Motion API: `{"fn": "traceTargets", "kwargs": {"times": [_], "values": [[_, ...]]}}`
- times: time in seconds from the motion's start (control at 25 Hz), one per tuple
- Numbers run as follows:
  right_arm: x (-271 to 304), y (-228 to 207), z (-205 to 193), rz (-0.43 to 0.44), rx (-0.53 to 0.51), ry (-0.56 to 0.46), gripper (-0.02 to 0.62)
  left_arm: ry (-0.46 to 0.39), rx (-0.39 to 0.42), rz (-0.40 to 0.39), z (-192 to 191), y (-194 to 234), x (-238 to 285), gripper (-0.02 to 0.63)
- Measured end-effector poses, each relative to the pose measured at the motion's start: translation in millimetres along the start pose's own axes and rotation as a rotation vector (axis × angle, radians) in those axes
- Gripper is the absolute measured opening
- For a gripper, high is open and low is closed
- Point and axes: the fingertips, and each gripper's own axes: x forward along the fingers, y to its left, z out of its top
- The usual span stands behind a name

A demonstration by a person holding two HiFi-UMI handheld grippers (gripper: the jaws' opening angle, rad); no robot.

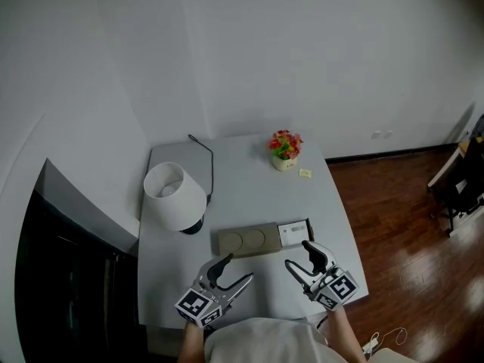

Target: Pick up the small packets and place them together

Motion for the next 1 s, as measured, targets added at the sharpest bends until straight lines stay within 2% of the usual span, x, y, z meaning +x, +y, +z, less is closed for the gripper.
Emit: {"fn": "traceTargets", "kwargs": {"times": [0.12,0.2,0.28,0.36,0.48,0.64,0.8,1.0], "values": [[0,0,-2,0.005,-0.026,0.024,0.304,0.004,0.038,0.036,1,4,-5,0.284],[-2,-3,-12,0.018,-0.070,0.083,0.304,-0.022,0.020,0.067,3,10,-10,0.282],[-3,-8,-29,0.048,-0.128,0.186,0.305,-0.039,-0.003,0.092,5,15,-17,0.282],[-4,-19,-49,0.071,-0.198,0.317,0.305,-0.021,0.007,0.113,1,18,-20,0.282],[-3,-49,-87,0.094,-0.294,0.511,0.280,0.044,0.050,0.156,-12,20,-20,0.282],[10,-96,-133,0.117,-0.340,0.702,0.273,0.149,0.093,0.236,-33,24,-20,0.282],[29,-128,-184,0.195,-0.343,0.877,0.273,0.210,0.032,0.285,-55,26,-25,0.282],[42,-150,-245,0.316,-0.432,1.113,0.273,0.228,-0.028,0.330,-67,26,-36,0.282]]}}
